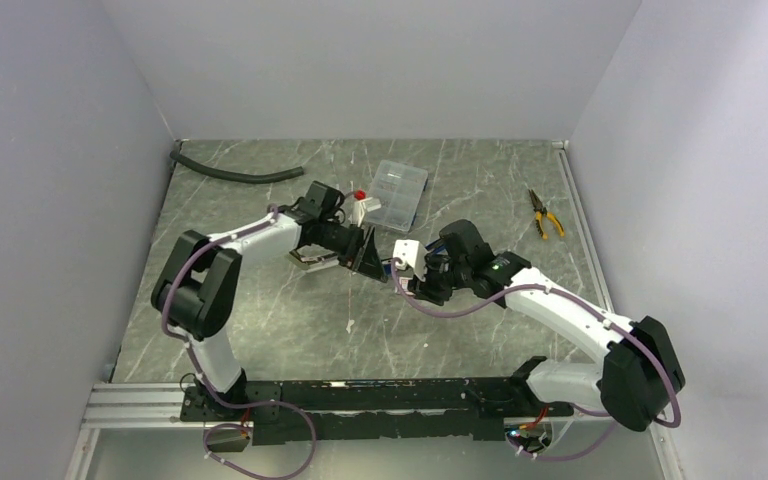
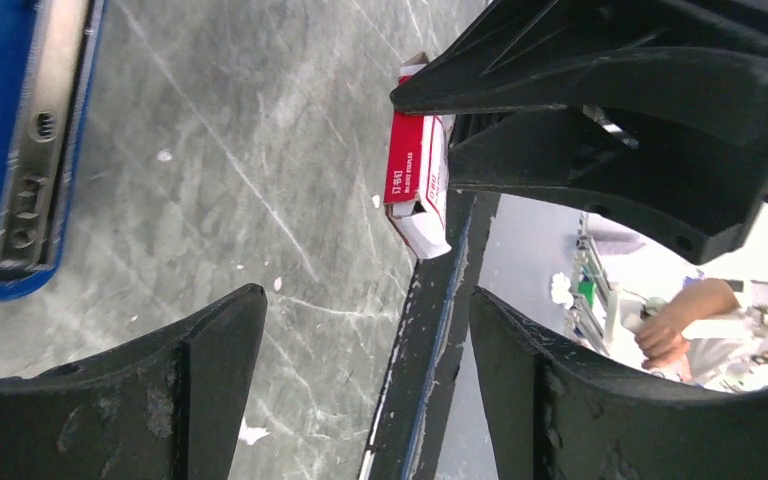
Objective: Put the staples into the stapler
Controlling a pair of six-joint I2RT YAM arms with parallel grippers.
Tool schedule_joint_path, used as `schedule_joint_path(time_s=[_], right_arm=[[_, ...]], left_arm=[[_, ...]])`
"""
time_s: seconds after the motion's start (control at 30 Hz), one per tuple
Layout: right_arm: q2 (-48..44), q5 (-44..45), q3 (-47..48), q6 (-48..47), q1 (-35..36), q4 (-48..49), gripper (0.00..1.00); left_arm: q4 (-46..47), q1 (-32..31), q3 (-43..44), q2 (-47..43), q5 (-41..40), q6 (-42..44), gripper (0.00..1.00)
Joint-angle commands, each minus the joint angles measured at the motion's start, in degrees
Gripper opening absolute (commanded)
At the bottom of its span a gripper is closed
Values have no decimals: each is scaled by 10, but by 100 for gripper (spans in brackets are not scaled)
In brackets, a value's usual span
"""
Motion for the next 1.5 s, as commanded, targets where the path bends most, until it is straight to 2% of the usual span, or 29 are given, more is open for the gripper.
schedule_joint_path(time_s=[0.0,0.3,0.8,1.13,1.33,1.47], right_arm=[[-25,-3,-8,9,-6,21,36],[-26,-10,-11,9,-7,21,36],[-14,-25,-12,8,-7,20,35],[-9,-25,-13,6,-8,21,35],[-1,-23,-12,6,-8,19,35],[3,-22,-10,8,-8,19,35]], left_arm=[[20,-29,39,28,49,-31,78],[22,-53,63,67,62,-25,72],[11,-56,87,101,87,-3,50],[-5,-59,95,113,109,9,32],[-24,-60,101,118,116,24,19],[-28,-60,104,120,115,27,5]])
